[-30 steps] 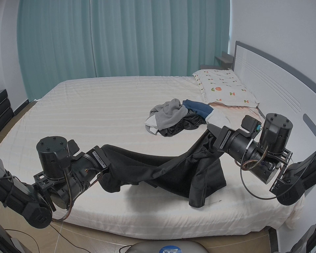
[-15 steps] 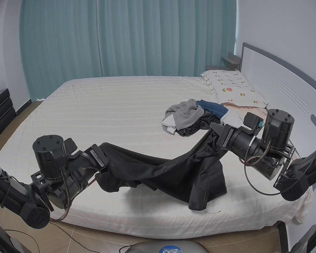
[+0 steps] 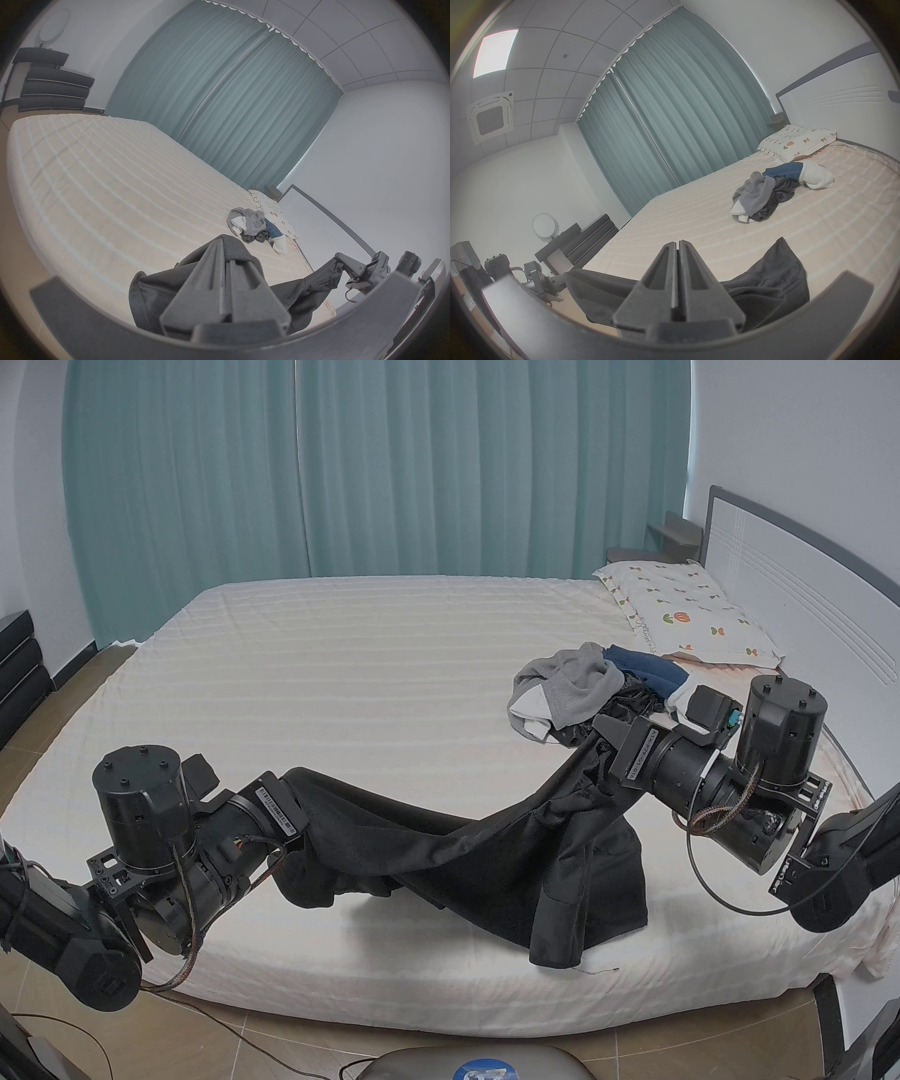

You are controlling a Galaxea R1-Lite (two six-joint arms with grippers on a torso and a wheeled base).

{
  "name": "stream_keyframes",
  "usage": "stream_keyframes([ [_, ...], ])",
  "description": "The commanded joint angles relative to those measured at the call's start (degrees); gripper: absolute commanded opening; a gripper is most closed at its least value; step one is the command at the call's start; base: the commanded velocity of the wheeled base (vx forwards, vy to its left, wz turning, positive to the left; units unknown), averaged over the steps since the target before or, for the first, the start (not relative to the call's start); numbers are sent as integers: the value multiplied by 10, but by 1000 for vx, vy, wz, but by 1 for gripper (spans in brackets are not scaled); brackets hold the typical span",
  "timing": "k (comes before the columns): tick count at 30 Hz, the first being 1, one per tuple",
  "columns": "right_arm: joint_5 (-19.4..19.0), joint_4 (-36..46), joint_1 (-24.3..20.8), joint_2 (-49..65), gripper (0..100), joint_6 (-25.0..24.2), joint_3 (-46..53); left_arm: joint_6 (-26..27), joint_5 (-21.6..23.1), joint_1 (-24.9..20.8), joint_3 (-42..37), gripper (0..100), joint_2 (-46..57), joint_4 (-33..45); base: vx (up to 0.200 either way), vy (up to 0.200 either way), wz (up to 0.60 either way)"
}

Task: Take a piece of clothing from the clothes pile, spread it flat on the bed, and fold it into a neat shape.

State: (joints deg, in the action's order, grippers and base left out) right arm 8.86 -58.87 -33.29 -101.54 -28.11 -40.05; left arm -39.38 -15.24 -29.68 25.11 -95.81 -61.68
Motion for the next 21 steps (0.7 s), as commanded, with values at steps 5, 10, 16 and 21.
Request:
stream_keyframes([
  [5, 1, 0, -1, 2, 0, 0, -30, 0, -2, 13, 3, 0, 2, -3, 0, 200, 0],
  [10, -1, -3, -5, 8, 0, 0, -45, 0, -2, 16, 3, 0, 4, -3, 0, 200, 0],
  [16, -1, -24, -6, 12, 0, 1, -49, 0, -2, 16, 1, 0, 6, -1, 0, 200, 0],
  [21, -2, -26, -6, 14, 0, -1, -45, 0, -2, 16, 1, 0, 8, -1, 0, 200, 0],
])
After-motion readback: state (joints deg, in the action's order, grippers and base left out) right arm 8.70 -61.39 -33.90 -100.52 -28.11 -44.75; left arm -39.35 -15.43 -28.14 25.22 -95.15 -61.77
